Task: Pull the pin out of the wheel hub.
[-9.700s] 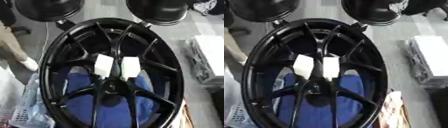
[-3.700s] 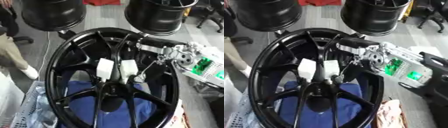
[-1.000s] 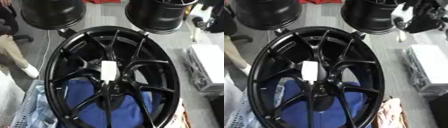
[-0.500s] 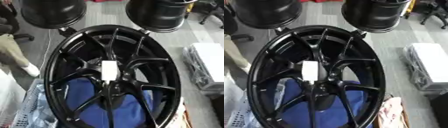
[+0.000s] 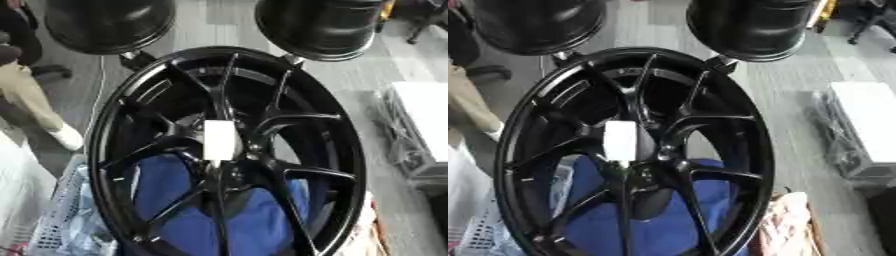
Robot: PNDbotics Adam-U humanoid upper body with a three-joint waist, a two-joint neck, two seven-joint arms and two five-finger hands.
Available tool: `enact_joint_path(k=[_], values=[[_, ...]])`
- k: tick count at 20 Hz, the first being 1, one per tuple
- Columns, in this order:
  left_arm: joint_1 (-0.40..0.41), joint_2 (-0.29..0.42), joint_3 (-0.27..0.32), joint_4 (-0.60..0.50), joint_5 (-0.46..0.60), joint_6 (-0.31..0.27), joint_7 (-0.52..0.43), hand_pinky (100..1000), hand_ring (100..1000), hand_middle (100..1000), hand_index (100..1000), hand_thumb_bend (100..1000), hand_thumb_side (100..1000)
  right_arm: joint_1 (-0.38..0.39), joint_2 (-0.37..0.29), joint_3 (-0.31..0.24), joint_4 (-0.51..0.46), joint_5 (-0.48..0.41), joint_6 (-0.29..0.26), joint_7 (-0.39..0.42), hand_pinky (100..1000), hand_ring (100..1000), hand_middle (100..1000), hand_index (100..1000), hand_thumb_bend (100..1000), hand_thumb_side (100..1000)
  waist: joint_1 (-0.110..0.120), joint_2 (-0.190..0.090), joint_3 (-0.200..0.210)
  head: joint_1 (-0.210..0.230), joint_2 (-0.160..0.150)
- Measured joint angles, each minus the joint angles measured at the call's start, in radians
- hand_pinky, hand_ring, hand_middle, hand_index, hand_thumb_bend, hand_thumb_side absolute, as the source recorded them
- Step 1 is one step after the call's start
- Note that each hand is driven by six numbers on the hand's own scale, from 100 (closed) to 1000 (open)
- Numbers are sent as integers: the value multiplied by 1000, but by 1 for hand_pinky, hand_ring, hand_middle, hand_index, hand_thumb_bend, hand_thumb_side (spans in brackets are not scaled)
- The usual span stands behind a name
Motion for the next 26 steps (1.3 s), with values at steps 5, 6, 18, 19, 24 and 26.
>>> enact_joint_path(k=[5,6,18,19,24,26], values=[[0,0,0,0,-1,0,0,838,688,646,734,100,684,-8,0,7,81,-23,3,3,756,778,774,796,397,100,1,0,0,0,0],[0,0,0,0,-2,0,0,838,688,647,734,100,685,-8,0,7,87,-23,3,3,754,776,773,794,400,100,2,0,-1,0,0],[0,0,0,0,-3,0,0,839,688,646,734,100,683,-28,8,-6,38,-36,-25,-25,654,696,692,727,167,208,2,0,-7,1,0],[0,0,0,0,-3,0,0,839,687,645,734,100,683,-31,8,-8,13,-43,-33,-33,643,689,683,717,113,240,2,0,-7,1,0],[-2,0,0,0,-3,-2,-2,839,687,645,734,100,679,-43,10,-4,-189,-103,-90,-90,608,663,662,678,100,501,3,3,-7,2,0],[-9,0,0,0,-3,-3,-1,839,687,645,734,100,677,-43,15,5,-306,-135,-114,-114,585,651,651,670,100,550,4,8,-6,1,0]])
